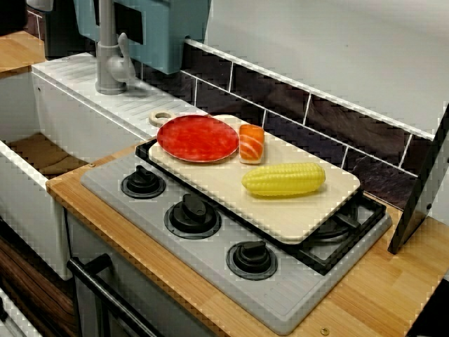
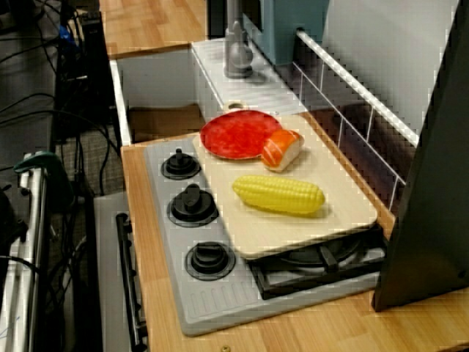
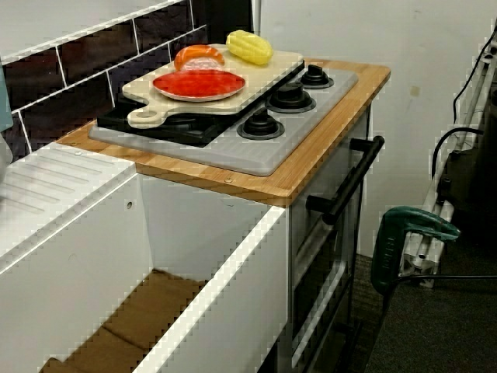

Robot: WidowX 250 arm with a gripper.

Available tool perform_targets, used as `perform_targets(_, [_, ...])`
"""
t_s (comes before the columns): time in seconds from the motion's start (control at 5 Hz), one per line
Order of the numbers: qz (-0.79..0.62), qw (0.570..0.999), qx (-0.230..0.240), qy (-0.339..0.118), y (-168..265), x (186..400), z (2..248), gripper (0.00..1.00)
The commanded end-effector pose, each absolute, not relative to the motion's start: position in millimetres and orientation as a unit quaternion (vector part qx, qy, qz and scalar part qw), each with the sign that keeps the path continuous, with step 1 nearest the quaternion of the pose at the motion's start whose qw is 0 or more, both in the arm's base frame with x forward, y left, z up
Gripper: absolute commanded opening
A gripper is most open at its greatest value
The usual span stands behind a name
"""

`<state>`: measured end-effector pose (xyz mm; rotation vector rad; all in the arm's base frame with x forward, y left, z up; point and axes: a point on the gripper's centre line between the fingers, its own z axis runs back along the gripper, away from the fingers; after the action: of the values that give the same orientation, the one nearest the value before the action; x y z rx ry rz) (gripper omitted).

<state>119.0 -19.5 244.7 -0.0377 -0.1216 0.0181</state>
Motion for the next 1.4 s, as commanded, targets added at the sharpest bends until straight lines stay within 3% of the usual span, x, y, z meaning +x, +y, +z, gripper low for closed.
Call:
perform_targets(0.0, [0.009,0.998,-0.019,-0.061,-19.5,119.0,244.7,1.00])
perform_targets(0.2, [-0.085,0.989,-0.018,-0.120,-38.4,134.5,242.8,1.00])
perform_targets(0.8, [-0.148,0.979,0.001,-0.139,-68.3,182.4,233.5,1.00])
perform_targets(1.2, [-0.193,0.969,-0.019,-0.153,-80.7,235.0,228.6,1.00])
